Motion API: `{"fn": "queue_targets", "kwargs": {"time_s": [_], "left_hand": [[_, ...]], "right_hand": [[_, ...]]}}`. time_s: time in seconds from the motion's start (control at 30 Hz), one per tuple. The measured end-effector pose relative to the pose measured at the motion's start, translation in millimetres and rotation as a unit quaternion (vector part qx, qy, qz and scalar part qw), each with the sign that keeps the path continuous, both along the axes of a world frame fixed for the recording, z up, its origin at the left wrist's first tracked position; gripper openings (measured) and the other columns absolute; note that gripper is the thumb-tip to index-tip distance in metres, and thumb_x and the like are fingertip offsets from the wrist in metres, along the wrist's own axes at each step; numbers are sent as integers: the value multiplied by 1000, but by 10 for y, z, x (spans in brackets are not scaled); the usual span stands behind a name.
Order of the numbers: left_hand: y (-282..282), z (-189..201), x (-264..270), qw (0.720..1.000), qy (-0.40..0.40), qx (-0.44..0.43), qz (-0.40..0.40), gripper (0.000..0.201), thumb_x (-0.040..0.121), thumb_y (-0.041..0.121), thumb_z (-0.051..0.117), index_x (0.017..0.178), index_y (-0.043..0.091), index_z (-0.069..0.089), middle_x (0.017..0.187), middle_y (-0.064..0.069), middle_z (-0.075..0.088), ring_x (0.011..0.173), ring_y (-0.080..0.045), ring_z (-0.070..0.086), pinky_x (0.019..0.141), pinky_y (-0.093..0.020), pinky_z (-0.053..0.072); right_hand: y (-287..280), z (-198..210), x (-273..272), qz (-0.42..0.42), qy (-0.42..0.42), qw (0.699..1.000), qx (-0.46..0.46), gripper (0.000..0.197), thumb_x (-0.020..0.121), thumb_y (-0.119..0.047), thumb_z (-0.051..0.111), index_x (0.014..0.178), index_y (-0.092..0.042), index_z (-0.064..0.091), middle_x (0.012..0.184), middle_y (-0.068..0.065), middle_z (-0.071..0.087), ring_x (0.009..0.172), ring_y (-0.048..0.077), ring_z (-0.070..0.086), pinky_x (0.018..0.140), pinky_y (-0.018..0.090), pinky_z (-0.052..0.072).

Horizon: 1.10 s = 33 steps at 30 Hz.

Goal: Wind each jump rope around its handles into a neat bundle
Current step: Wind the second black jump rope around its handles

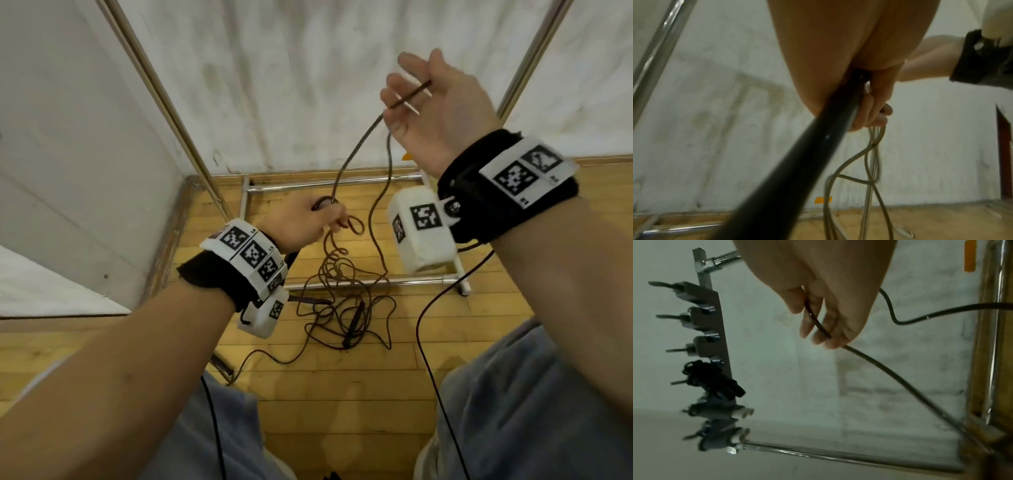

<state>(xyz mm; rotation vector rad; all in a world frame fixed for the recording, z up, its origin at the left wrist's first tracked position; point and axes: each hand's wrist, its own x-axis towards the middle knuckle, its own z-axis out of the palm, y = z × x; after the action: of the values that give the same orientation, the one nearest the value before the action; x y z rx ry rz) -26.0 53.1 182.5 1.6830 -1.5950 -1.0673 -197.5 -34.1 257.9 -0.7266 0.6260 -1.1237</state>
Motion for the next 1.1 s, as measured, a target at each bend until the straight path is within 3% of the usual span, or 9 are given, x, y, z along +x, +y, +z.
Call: {"fn": "queue_targets", "kwargs": {"time_s": [0.13,0.23,0.33,0.43,0.67,0.8,0.93,1.0,1.1], "left_hand": [[-82,242,55,982,135,-59,119,33,100,23,47,74,15,65,55,7,60,44,-10,41,44,-21,31],[-129,365,106,982,100,-92,130,34,98,30,49,73,18,68,53,8,57,43,-10,41,45,-22,32],[-122,401,105,985,60,-113,120,31,97,33,52,75,20,70,49,10,57,47,-6,49,49,-21,36],[-132,468,144,969,158,-130,135,31,97,32,53,75,16,69,59,5,59,53,-9,52,48,-20,37],[-126,544,514,905,277,-181,267,27,95,33,56,81,13,69,71,2,63,52,-9,51,45,-21,36],[-119,402,629,928,208,-100,293,44,92,50,50,88,12,70,72,1,63,45,-10,42,41,-21,33],[-28,176,419,992,82,16,91,20,70,37,70,84,23,72,69,9,58,55,-8,46,53,-24,36],[15,84,218,999,-1,35,12,13,77,38,72,83,27,74,56,14,54,52,-5,47,55,-25,36],[16,17,78,997,36,62,-15,26,86,36,66,83,12,73,53,7,45,52,-12,40,54,-30,34]], "right_hand": [[76,-186,109,38,201,979,-16,14,86,-12,59,99,-7,63,91,4,55,86,17,55,73,30,47],[218,-337,250,112,339,930,-84,29,78,7,59,107,2,64,91,4,61,87,16,60,72,26,48],[333,-499,347,207,377,894,-127,27,78,-1,63,100,-16,67,104,3,66,103,17,59,85,32,47],[444,-650,448,270,389,867,-158,12,81,-18,66,91,-25,65,102,-3,68,100,13,60,88,37,46],[623,-1026,525,422,597,631,-259,17,95,-35,49,90,-24,61,100,-7,64,99,12,56,88,29,39],[439,-678,462,298,540,758,-212,29,98,-15,42,73,-17,55,72,0,64,84,20,66,69,22,46],[272,-332,385,124,326,935,-64,27,100,-19,39,76,-15,50,61,2,56,70,24,68,69,33,54],[252,-252,341,100,242,965,-1,28,101,-25,36,79,-15,50,62,-1,54,65,20,67,65,30,54],[238,-179,315,52,185,981,17,28,101,-26,36,81,-14,52,64,-1,56,72,21,68,71,34,55]]}}
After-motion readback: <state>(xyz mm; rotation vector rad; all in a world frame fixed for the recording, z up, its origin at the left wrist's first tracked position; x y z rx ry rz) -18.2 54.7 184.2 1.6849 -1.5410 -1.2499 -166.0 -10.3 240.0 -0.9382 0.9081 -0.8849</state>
